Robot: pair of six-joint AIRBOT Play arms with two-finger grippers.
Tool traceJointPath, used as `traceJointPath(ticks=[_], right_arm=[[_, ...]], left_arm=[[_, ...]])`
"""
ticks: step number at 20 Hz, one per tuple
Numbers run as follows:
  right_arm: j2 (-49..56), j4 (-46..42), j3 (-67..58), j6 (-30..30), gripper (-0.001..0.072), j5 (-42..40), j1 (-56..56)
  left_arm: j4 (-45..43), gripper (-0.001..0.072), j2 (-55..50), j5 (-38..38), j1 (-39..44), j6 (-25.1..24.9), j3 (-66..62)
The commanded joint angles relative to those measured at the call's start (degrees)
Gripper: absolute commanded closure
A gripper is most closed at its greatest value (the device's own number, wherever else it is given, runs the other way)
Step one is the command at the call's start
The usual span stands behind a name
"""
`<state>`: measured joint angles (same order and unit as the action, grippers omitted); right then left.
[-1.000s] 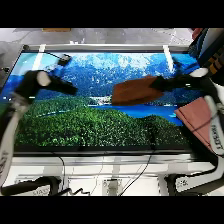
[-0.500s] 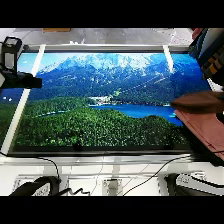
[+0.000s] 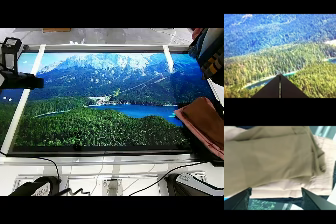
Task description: Fold the clothes and pants, and hang the long-sleeved shirts on hangers.
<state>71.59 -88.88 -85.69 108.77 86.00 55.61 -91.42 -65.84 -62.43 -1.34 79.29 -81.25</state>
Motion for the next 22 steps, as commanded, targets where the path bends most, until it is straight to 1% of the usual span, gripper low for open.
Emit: traceJointPath(ticks=[1, 2, 3, 4, 6, 8, 9, 11, 13, 14, 15, 17, 22], right_arm=[[-0.2, 0.6, 0.2, 1.1, 0.0025, 0.6, 0.8], [-0.2, 1.9, 0.2, -0.2, 0.0111, 0.5, 0.7], [-0.2, 3.5, 0.2, -4.0, 0.0396, 0.6, 0.2], [-0.2, 4.6, 0.2, -8.2, 0.0707, 1.6, -1.1], [-0.6, 9.0, 0.2, -8.1, 0.0697, 2.4, -5.3], [-1.7, 13.5, 0.2, -9.6, 0.0697, 1.4, -13.2], [-2.6, 13.8, 0.2, -10.2, 0.0697, 1.0, -18.8], [-4.6, 13.4, 0.2, -12.7, 0.0697, 0.5, -31.0], [-6.3, 12.3, 0.2, -17.1, 0.0697, 0.4, -43.1], [-7.0, 9.8, 0.2, -19.3, 0.0697, 0.4, -48.3], [-7.5, 6.4, 0.2, -19.8, 0.0697, 0.4, -52.1], [-7.8, 0.4, 0.2, -18.8, 0.0697, 0.7, -55.9], [-7.8, 0.8, 0.2, -18.8, 0.0697, 1.4, -56.0]], left_arm=[[0.2, 0.0691, -0.2, 0.0, -0.1, 0.0, 0.0], [0.2, 0.0691, -0.2, 0.0, -0.1, 0.0, 0.0], [0.2, 0.0691, -0.2, 0.0, -0.1, 0.0, 0.0], [0.2, 0.0690, -0.2, 0.0, -0.1, 0.0, 0.0], [0.2, 0.0691, -0.2, 0.0, -0.1, 0.0, 0.0], [0.2, 0.0691, -0.2, 0.0, -0.1, 0.0, 0.0], [0.2, 0.0690, -0.2, 0.0, -0.1, 0.0, 0.0], [0.2, 0.0690, -0.2, 0.0, -0.1, 0.0, 0.0], [0.2, 0.0690, -0.2, 0.0, -0.1, 0.0, 0.0], [0.2, 0.0690, -0.2, 0.0, -0.1, 0.0, 0.0], [0.2, 0.0690, -0.2, 0.0, -0.1, 0.0, 0.0], [0.2, 0.0690, -0.2, 0.0, -0.1, 0.0, 0.0], [0.2, 0.0690, -0.2, 0.0, -0.1, 0.0, 0.0]])
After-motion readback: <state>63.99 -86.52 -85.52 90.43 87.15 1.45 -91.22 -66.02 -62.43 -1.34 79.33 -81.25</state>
